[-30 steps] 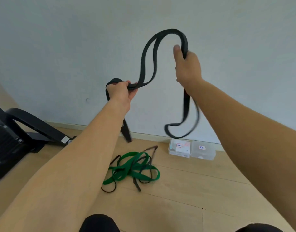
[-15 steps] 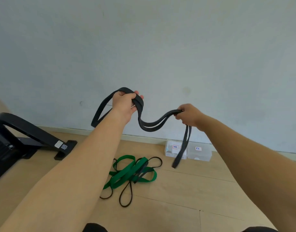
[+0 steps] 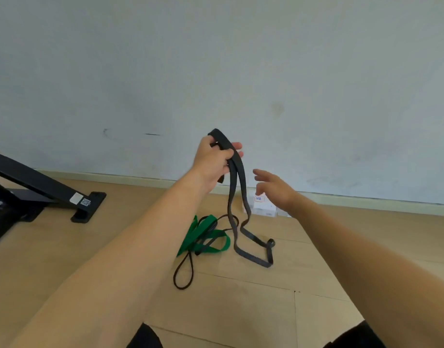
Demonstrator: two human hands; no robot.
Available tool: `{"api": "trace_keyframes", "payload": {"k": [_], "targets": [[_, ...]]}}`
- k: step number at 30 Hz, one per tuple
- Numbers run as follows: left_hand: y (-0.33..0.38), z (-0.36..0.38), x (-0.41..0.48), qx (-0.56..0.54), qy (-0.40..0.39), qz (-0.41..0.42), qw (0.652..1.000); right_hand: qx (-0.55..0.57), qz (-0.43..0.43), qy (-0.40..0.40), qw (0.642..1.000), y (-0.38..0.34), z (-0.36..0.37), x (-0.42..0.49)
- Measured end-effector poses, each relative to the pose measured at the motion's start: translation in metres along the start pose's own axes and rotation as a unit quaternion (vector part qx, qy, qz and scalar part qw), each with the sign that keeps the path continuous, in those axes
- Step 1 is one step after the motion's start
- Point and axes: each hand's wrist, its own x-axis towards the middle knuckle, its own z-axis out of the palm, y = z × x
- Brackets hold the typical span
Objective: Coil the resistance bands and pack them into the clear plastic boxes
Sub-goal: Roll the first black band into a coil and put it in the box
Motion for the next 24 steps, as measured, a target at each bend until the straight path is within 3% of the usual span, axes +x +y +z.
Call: {"api": "trace_keyframes", "payload": {"k": [4, 11, 16, 18, 21, 23, 24], "targets": [[-0.053, 0.014, -0.007, 0.132, -0.042, 0.003, 0.99, 0.209, -0.005, 0.035, 0.977, -0.003, 0.014, -0.005], [-0.108, 0.008, -0.039, 0.239, -0.158, 0.008, 0.958, 0.188, 0.08, -0.032, 0.978, 0.032, 0.023, 0.0], [-0.127, 0.01, -0.055, 0.245, -0.194, 0.007, 0.95, 0.21, 0.041, -0.011, 0.977, 0.037, 0.019, 0.006], [-0.123, 0.014, -0.057, 0.171, -0.171, -0.029, 0.97, 0.214, 0.016, -0.012, 0.977, 0.037, 0.017, 0.008], [-0.111, 0.013, -0.061, 0.004, -0.028, -0.091, 0.995, 0.173, -0.047, -0.033, 0.983, 0.031, 0.013, 0.005], [-0.109, 0.002, -0.058, -0.041, 0.094, -0.124, 0.987, 0.137, -0.098, -0.057, 0.984, 0.027, 0.012, 0.001], [-0.11, -0.005, -0.054, -0.062, 0.112, -0.157, 0.979, 0.108, -0.124, -0.079, 0.983, 0.025, 0.013, -0.001]]}}
